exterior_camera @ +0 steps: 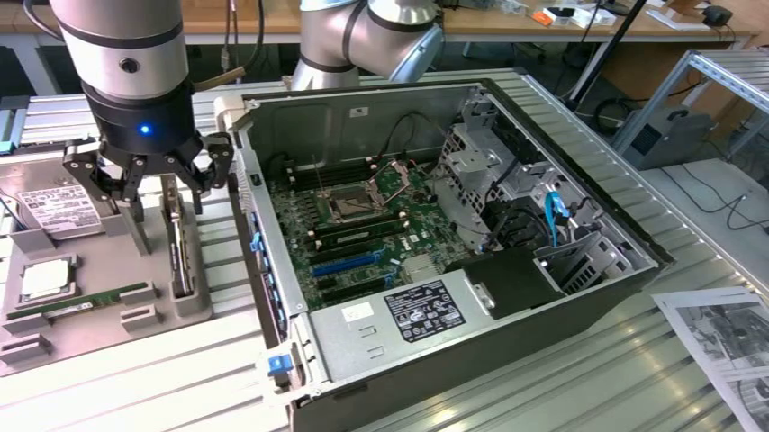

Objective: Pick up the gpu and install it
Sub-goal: 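Pick up the gpu and move the gpu toward the slot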

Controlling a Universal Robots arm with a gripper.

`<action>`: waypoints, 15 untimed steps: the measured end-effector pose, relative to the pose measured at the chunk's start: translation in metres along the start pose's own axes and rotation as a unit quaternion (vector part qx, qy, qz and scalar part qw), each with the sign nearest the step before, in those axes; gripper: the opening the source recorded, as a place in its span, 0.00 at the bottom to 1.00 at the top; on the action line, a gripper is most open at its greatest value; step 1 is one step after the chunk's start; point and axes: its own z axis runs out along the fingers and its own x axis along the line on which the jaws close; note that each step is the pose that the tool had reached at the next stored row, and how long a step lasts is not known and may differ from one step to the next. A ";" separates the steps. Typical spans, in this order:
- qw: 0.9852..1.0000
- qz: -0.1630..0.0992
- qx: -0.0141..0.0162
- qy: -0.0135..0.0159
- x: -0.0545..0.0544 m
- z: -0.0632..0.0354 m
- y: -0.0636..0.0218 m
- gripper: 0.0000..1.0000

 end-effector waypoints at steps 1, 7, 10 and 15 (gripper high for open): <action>1.000 0.000 0.000 0.000 0.000 0.0000 0.0000 0.63; 1.000 0.000 0.000 0.000 0.000 0.0000 0.0000 0.63; 1.000 0.000 0.000 0.004 0.001 0.0000 0.0000 0.63; 1.000 0.000 0.000 0.004 0.003 0.0004 0.0004 0.63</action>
